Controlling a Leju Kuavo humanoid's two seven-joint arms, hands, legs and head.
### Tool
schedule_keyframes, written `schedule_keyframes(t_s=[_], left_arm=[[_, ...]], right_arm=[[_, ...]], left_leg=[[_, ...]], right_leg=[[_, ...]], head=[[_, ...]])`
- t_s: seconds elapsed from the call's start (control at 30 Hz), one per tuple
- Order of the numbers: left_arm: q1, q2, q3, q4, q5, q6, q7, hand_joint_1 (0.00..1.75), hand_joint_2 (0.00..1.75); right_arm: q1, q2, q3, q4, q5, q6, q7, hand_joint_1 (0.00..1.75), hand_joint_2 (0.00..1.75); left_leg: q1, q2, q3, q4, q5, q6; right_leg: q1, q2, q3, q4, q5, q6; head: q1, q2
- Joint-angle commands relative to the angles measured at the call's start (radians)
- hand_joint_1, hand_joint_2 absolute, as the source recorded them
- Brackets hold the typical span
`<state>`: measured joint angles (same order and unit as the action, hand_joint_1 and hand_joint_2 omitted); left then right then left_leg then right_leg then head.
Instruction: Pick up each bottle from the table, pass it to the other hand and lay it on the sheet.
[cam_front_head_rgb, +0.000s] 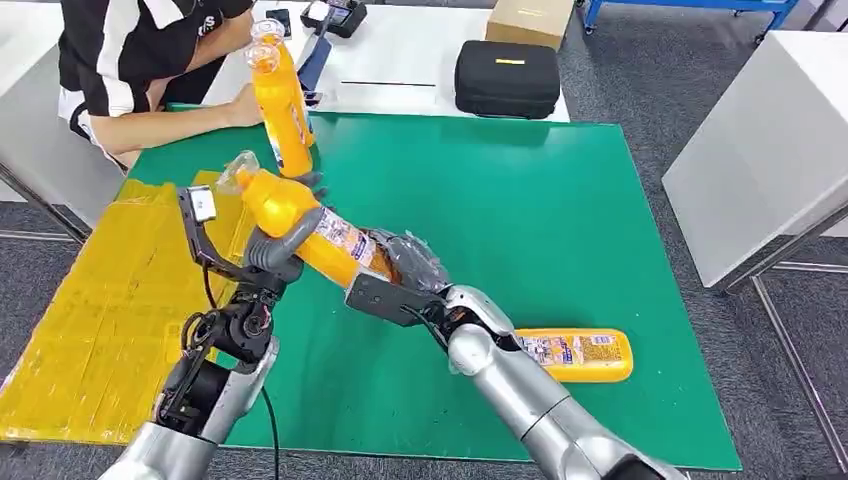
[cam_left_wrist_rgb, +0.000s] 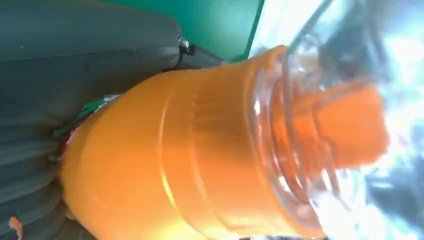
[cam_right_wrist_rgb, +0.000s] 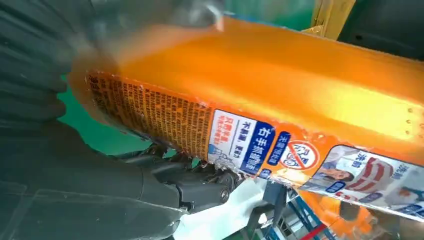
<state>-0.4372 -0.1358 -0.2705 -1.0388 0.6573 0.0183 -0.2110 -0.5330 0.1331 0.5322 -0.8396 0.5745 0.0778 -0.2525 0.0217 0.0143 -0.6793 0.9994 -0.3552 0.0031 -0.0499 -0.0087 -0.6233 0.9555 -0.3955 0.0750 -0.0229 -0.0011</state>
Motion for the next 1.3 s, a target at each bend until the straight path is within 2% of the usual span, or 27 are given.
schedule_keyframes(t_s=[0.03, 0.07, 0.1, 0.13, 0.17, 0.2, 0.23, 0.3, 0.33, 0.4, 0.43, 0.5, 0.57, 0.6, 0.63, 0.7, 0.73, 0.8, 0.83, 0.87, 0.93, 0.97, 1.07, 1.1, 1.23, 1.27, 1.3], left_arm=[[-0.073, 0.002, 0.049, 0.073, 0.012, 0.048, -0.024, 1.75, 1.75], [-0.075, 0.004, 0.049, 0.074, 0.007, 0.058, -0.034, 1.75, 1.75], [-0.076, 0.006, 0.048, 0.075, 0.002, 0.066, -0.041, 1.75, 1.75], [-0.078, 0.008, 0.046, 0.076, -0.010, 0.079, -0.054, 1.75, 1.75], [-0.082, 0.014, 0.037, 0.079, -0.043, 0.118, -0.086, 1.75, 1.75], [-0.084, 0.015, 0.038, 0.079, -0.043, 0.118, -0.086, 1.75, 1.75], [-0.084, 0.015, 0.038, 0.079, -0.043, 0.118, -0.086, 1.75, 1.75], [-0.086, 0.022, 0.038, 0.077, -0.091, 0.163, -0.125, 1.75, 1.75], [-0.087, 0.024, 0.040, 0.076, -0.090, 0.162, -0.125, 1.75, 1.75], [-0.098, 0.041, 0.021, 0.071, -0.252, 0.300, -0.211, 1.75, 1.75], [-0.108, 0.048, 0.021, 0.080, -0.314, 0.339, -0.219, 1.75, 1.75], [-0.136, 0.073, -0.004, 0.120, -0.477, 0.437, -0.221, 1.75, 1.75], [-0.147, 0.080, 0.000, 0.152, -0.540, 0.452, -0.229, 1.75, 1.75], [-0.165, 0.111, -0.050, 0.202, -0.732, 0.582, -0.218, 1.75, 1.75], [-0.173, 0.129, -0.069, 0.226, -0.806, 0.624, -0.209, 1.75, 1.75], [-0.181, 0.155, -0.073, 0.269, -0.967, 0.678, -0.181, 1.75, 1.75], [-0.185, 0.165, -0.060, 0.286, -1.091, 0.680, -0.144, 1.75, 1.75], [-0.201, 0.184, -0.094, 0.334, -1.482, 0.675, 0.065, 1.75, 1.75], [-0.204, 0.180, -0.073, 0.347, -1.492, 0.672, 0.052, 1.75, 1.75], [-0.218, 0.197, -0.100, 0.372, -1.607, 0.680, 0.113, 1.75, 1.75], [-0.243, 0.218, -0.160, 0.438, -1.996, 0.604, 0.347, 1.75, 1.75], [-0.243, 0.219, -0.151, 0.450, -2.052, 0.584, 0.352, 1.75, 1.75], [-0.239, 0.215, -0.129, 0.475, -2.116, 0.533, 0.348, 1.75, 1.75], [-0.242, 0.213, -0.108, 0.504, -2.153, 0.462, 0.327, 1.75, 1.75], [-0.242, 0.227, -0.117, 0.546, -2.205, 0.405, 0.316, 1.75, 1.75], [-0.251, 0.228, -0.109, 0.596, -2.220, 0.293, 0.281, 1.75, 1.75], [-0.246, 0.231, -0.108, 0.596, -2.220, 0.299, 0.276, 1.75, 1.75]], right_arm=[[-0.012, -0.020, 0.105, 0.023, -0.033, -0.017, -0.018, 1.75, 1.75], [-0.010, -0.017, 0.093, 0.021, -0.044, -0.031, -0.015, 1.75, 1.75], [-0.010, -0.016, 0.086, 0.020, -0.052, -0.041, -0.010, 1.61, 1.75], [-0.010, -0.015, 0.082, 0.018, -0.055, -0.055, -0.006, 1.26, 1.75], [-0.005, -0.013, 0.066, 0.008, -0.067, -0.082, -0.007, 1.26, 1.75], [-0.007, -0.014, 0.066, 0.007, -0.067, -0.081, -0.007, 0.37, 1.75], [-0.007, -0.014, 0.066, 0.007, -0.067, -0.081, -0.007, 0.00, 1.75], [0.009, -0.014, 0.034, -0.028, -0.098, -0.122, -0.008, 0.00, 1.75], [0.007, -0.017, 0.033, -0.030, -0.098, -0.121, -0.008, 0.00, 1.75], [0.036, -0.031, 0.005, -0.104, -0.110, -0.199, 0.000, 0.00, 1.75], [0.047, -0.045, -0.002, -0.144, -0.115, -0.209, 0.005, 0.00, 1.75], [0.067, -0.069, -0.020, -0.209, -0.109, -0.244, 0.014, 0.00, 1.75], [0.085, -0.081, -0.028, -0.254, -0.111, -0.243, 0.021, 0.00, 1.75], [0.106, -0.092, -0.044, -0.300, -0.098, -0.284, 0.017, 0.00, 1.75], [0.113, -0.101, -0.047, -0.319, -0.080, -0.303, 0.022, 0.00, 1.75], [0.134, -0.120, -0.057, -0.378, -0.029, -0.344, 0.037, 0.00, 1.75], [0.143, -0.125, -0.063, -0.408, -0.006, -0.356, 0.048, 0.00, 1.75], [0.166, -0.139, -0.075, -0.478, 0.060, -0.390, 0.073, 0.00, 1.75], [0.175, -0.143, -0.083, -0.508, 0.066, -0.375, 0.087, 0.00, 1.75], [0.176, -0.146, -0.084, -0.517, 0.083, -0.377, 0.094, 0.00, 1.75], [0.203, -0.165, -0.098, -0.607, 0.197, -0.383, 0.135, 0.00, 1.75], [0.211, -0.173, -0.103, -0.629, 0.223, -0.370, 0.145, 0.00, 1.75], [0.233, -0.193, -0.113, -0.672, 0.295, -0.354, 0.166, 0.00, 1.75], [0.244, -0.207, -0.120, -0.692, 0.383, -0.349, 0.190, 0.00, 1.75], [0.255, -0.238, -0.126, -0.710, 0.412, -0.314, 0.199, 0.00, 1.75], [0.253, -0.284, -0.112, -0.714, 0.460, -0.244, 0.230, 0.00, 1.75], [0.255, -0.290, -0.117, -0.715, 0.460, -0.244, 0.230, 0.00, 1.75]], left_leg=[[0.001, -0.002, 0.012, 0.003, -0.007, 0.001], [0.001, -0.002, 0.012, 0.002, -0.007, 0.001], [0.001, -0.002, 0.011, 0.002, -0.006, 0.001], [0.001, -0.002, 0.008, 0.001, -0.005, 0.000], [0.001, -0.002, 0.010, 0.002, -0.005, 0.001], [0.001, -0.002, 0.005, 0.001, -0.003, 0.000], [0.001, -0.002, 0.007, 0.001, -0.004, 0.000], [0.001, -0.001, 0.009, 0.002, -0.005, 0.001], [0.001, -0.001, 0.005, 0.000, -0.002, 0.000], [0.001, -0.001, 0.009, 0.002, -0.005, 0.000], [0.001, -0.002, 0.005, 0.000, -0.002, 0.000], [0.001, -0.003, 0.008, 0.002, -0.005, 0.001], [0.001, -0.003, 0.007, 0.002, -0.004, 0.001], [0.001, -0.005, 0.009, 0.002, -0.005, 0.001], [0.001, -0.004, 0.005, 0.000, -0.002, 0.001], [0.000, -0.003, 0.010, 0.001, -0.004, 0.002], [0.000, -0.002, 0.006, 0.000, -0.002, 0.001], [0.000, -0.001, 0.004, 0.000, -0.001, 0.001], [0.000, -0.001, 0.006, 0.000, -0.002, 0.001], [0.001, -0.003, 0.009, 0.001, -0.004, 0.001], [0.001, -0.003, 0.007, 0.001, -0.003, 0.001], [0.000, -0.002, 0.003, 0.000, -0.001, 0.001], [0.000, -0.001, 0.006, 0.001, -0.003, 0.001], [0.000, -0.002, 0.007, 0.001, -0.004, 0.002], [0.000, -0.001, 0.006, 0.001, -0.003, 0.001], [0.001, -0.001, 0.007, 0.002, -0.004, 0.002], [0.001, -0.001, 0.009, 0.002, -0.005, 0.002]], right_leg=[[0.002, 0.000, 0.012, 0.002, -0.007, -0.010], [0.002, 0.000, 0.012, 0.002, -0.006, -0.010], [0.002, 0.000, 0.011, 0.002, -0.006, -0.009], [0.002, 0.000, 0.008, 0.001, -0.004, -0.007], [0.002, 0.000, 0.010, 0.002, -0.005, -0.008], [0.002, -0.001, 0.006, 0.000, -0.003, -0.005], [0.002, -0.001, 0.008, 0.001, -0.004, -0.007], [0.002, 0.001, 0.009, 0.002, -0.005, -0.008], [0.001, 0.000, 0.005, 0.000, -0.002, -0.005], [0.002, 0.001, 0.009, 0.002, -0.005, -0.008], [0.001, -0.001, 0.005, 0.001, -0.003, -0.005], [0.002, -0.001, 0.009, 0.002, -0.005, -0.008], [0.002, -0.002, 0.007, 0.002, -0.004, -0.006], [0.001, -0.003, 0.009, 0.002, -0.006, -0.008], [0.001, -0.003, 0.006, 0.000, -0.003, -0.005], [0.001, -0.002, 0.011, 0.001, -0.005, -0.008], [0.001, -0.001, 0.006, 0.000, -0.003, -0.005], [0.000, 0.000, 0.004, 0.000, -0.002, -0.005], [0.001, 0.000, 0.006, 0.001, -0.003, -0.006], [0.001, -0.001, 0.009, 0.002, -0.005, -0.008], [0.001, -0.002, 0.007, 0.002, -0.004, -0.007], [0.001, -0.001, 0.003, 0.001, -0.002, -0.004], [0.001, 0.000, 0.006, 0.001, -0.004, -0.006], [0.001, -0.001, 0.007, 0.001, -0.004, -0.006], [0.001, 0.000, 0.005, 0.001, -0.003, -0.005], [0.001, 0.000, 0.007, 0.001, -0.004, -0.007], [0.001, 0.000, 0.009, 0.001, -0.005, -0.007]], head=[[0.000, 0.000], [0.000, 0.000], [0.000, 0.000], [0.000, 0.000], [0.000, 0.000], [0.000, 0.000], [0.000, 0.000], [0.000, 0.000], [0.000, 0.000], [0.000, 0.000], [0.000, 0.000], [0.000, 0.000], [0.000, 0.000], [0.001, 0.000], [0.000, 0.000], [0.000, 0.000], [0.000, 0.000], [0.000, 0.000], [0.000, 0.000], [0.000, 0.000], [0.000, 0.000], [0.000, 0.000], [0.000, 0.000], [0.000, 0.000], [0.000, 0.000], [0.000, 0.000], [0.000, 0.000]])
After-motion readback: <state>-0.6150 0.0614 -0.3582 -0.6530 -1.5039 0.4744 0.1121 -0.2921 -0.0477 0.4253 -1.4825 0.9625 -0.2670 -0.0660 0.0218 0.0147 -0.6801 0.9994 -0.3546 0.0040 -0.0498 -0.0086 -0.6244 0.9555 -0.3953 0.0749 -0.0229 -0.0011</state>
